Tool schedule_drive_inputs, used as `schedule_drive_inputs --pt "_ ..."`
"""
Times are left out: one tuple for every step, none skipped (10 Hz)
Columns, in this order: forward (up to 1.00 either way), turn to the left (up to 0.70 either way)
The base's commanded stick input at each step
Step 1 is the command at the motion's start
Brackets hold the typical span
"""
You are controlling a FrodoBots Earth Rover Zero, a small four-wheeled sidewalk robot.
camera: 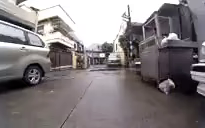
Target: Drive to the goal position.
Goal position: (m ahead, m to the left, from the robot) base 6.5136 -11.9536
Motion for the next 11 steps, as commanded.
schedule_drive_inputs --pt "1.00 0.00" --pt "1.00 0.00" --pt "1.00 0.00" --pt "1.00 0.00" --pt "1.00 0.00" --pt "1.00 0.00" --pt "1.00 0.00" --pt "1.00 0.00" --pt "1.00 0.00" --pt "1.00 0.00" --pt "1.00 0.00"
